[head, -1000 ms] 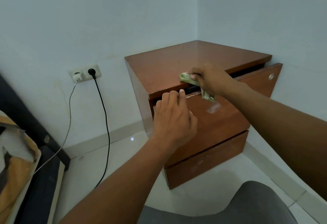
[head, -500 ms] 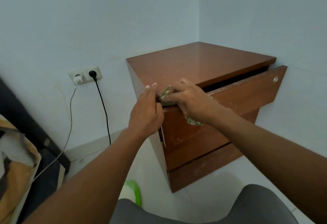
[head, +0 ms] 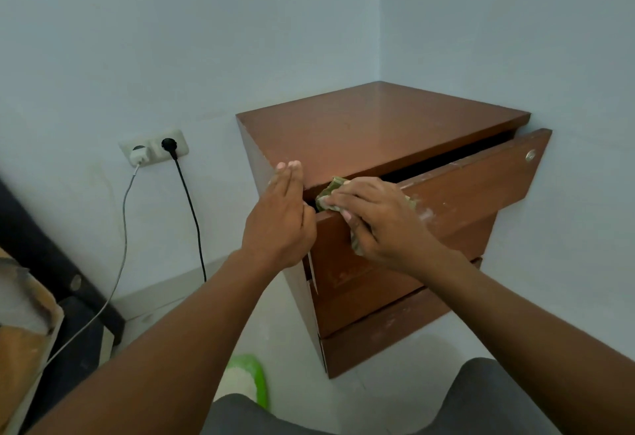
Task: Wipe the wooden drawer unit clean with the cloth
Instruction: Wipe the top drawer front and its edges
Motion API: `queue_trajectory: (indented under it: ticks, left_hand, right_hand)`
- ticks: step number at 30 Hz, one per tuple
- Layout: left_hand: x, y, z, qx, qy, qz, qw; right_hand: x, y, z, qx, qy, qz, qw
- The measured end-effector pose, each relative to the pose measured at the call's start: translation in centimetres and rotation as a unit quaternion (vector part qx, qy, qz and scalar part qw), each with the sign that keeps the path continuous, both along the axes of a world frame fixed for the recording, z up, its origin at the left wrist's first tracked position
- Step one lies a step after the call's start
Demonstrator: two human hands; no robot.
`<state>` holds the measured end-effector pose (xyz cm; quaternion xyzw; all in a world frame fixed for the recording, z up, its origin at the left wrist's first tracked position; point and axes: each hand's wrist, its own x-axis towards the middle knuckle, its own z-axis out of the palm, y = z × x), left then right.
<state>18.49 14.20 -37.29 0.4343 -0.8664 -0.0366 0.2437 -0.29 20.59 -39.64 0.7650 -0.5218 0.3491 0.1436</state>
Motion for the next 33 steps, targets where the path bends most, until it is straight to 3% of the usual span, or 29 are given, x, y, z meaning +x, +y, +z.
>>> queue_trajectory:
  ticks: [6,12,22,28,33]
  left_hand:
    - [-4.4,-0.5,2.5,-0.034,-0.116,-0.048,0.992]
    - [-10.8,-1.6,3.4,-0.060,-0.228,-0.123,0.964]
    - [-15.1,-3.0,2.9,-0.084,-0.241,-0.162,0.953]
    - [-15.2,-3.0,2.8,-0.095,-0.244,-0.162,0.951]
    - [-15.0,-3.1,2.7,-0.112,-0.249,-0.159,0.949]
  right_hand:
    - [-4.3,0.0,-1.4,-0.062,-0.081,-0.049,0.994]
    - [-11.8,-1.7,-3.2,-0.143,-0.172,-0.150,0.963]
    - [-23.5,-3.9,-2.7,-0.167,-0.291,-0.233,0.913]
    - [-27.7,-4.0,-1.8,-0.117,-0.330,-0.284,0.893]
    - [-27.5,-5.1,-1.6,-0.161,-0.375,-0.318,0.856]
